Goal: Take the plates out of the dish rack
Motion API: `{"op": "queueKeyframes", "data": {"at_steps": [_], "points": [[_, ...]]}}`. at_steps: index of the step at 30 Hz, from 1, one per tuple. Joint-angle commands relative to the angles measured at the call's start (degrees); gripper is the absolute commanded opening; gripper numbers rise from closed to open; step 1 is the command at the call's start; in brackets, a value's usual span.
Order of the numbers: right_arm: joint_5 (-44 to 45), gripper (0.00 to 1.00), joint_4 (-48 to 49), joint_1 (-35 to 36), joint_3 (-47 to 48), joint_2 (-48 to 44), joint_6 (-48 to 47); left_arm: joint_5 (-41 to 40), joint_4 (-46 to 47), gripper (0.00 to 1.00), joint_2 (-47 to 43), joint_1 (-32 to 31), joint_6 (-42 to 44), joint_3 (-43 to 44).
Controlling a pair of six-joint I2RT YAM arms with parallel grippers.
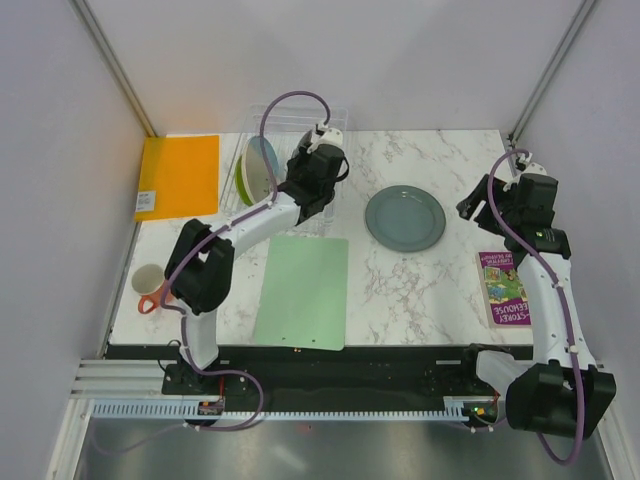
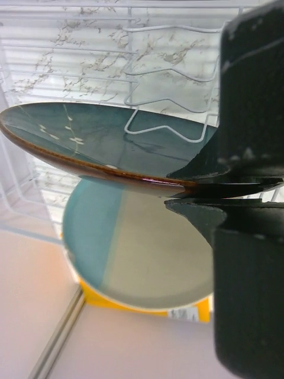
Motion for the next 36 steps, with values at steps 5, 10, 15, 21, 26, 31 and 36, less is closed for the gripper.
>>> {"op": "queueKeyframes", "data": {"at_steps": [5,10,15,21,26,31,36], "points": [[-2.19,0.78,-0.82,0.18,0.6,-2.36,-0.54,-12.63,19.61,0.02,-5.86,-1.73,18.52,9.77],[-7.55,0.78,-0.74,0.36,1.39,-2.8,-0.27,-3.47,-1.07,0.02,-15.5,-2.78,5.2,11.52],[-15.11,0.79,2.87,0.79,0.51,-3.24,1.92,16.42,-20.2,0.02,-26.15,-2.78,-15.56,8.03],[-23.11,0.8,7.35,1.94,-2.39,-4.38,4.99,40.43,-19.07,0.02,-36.52,-2.61,-28.05,-2.78],[-30.13,0.82,14.27,3.08,-5.63,-5.44,9.3,50.37,-13.44,0.02,-39.44,-2.35,-35.43,-12.1],[-32.17,0.82,18.51,5.71,-7.66,-5.62,12.73,57.31,-7.38,0.02,-38.83,-1.56,-40.27,-17.38],[-31.91,0.83,21.94,9.05,-9.68,-5.35,15.19,61.8,-1.32,0.02,-36.98,-0.15,-43.79,-18.7]]}}
